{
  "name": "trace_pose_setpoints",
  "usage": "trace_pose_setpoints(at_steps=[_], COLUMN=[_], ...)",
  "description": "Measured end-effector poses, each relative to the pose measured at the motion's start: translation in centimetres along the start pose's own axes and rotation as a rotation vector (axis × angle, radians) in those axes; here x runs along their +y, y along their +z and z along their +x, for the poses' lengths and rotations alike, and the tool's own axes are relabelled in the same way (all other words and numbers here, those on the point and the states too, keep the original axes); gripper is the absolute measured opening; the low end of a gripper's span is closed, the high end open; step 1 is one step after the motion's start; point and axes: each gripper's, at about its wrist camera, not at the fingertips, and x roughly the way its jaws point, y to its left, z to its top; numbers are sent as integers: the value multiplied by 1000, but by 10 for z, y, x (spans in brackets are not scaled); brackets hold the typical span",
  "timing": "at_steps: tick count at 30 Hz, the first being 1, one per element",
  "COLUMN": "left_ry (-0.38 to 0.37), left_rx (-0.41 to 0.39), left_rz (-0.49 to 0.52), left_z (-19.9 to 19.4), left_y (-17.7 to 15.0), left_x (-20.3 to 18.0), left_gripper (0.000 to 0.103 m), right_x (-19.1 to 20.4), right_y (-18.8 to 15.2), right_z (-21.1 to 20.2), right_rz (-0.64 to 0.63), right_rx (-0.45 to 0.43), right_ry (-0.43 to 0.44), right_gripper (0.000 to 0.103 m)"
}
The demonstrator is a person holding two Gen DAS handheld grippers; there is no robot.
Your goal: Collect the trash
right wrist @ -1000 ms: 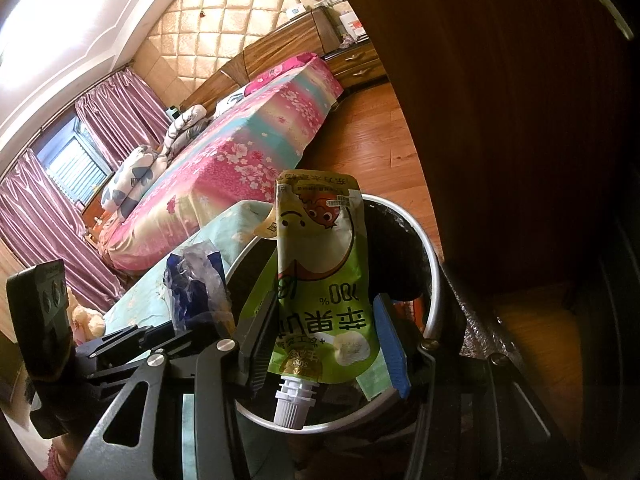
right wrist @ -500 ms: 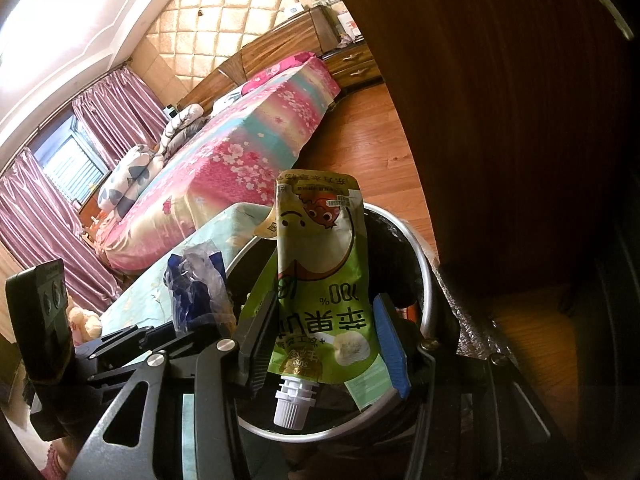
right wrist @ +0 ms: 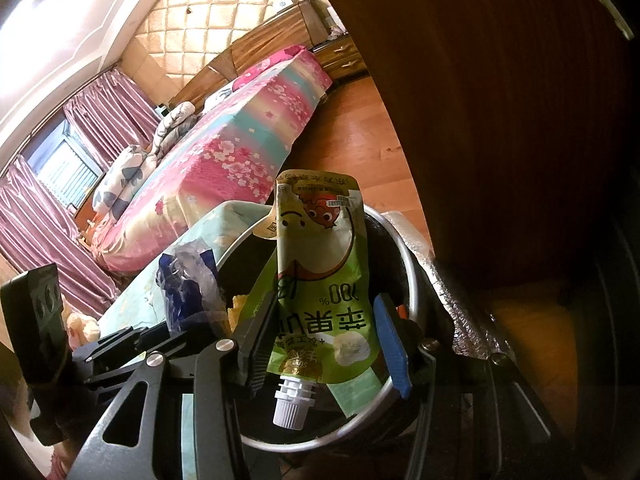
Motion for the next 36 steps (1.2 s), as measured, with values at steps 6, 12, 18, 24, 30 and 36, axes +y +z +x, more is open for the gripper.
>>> trace_pose_setpoints(at_steps=[6,12,18,24,30,36], left_ry=[-7,-14,-11,21,86,162], left_rx=[-3,-25,-78,-164,-248,-344], left_rz=[-11,-38,-94,-178,-241,-270], left_z=[-3,-16,-43,-86,-136,-182], left_y=[-1,-7,-29,-72,-124,-165], left_x=[4,11,23,36,42,35], left_gripper=[61,61,61,62,66,68], right_x=[-5,-3,10,36,74,105], right_y=[1,0,-8,-28,-64,-91], right_z=[3,-3,-14,-35,-55,-73], right_rz=[39,57,39,0,-82,-187], right_rx=[15,-2,-35,-100,-174,-251], right_ry=[18,38,46,54,60,53], right_gripper=[53,61,62,67,75,82])
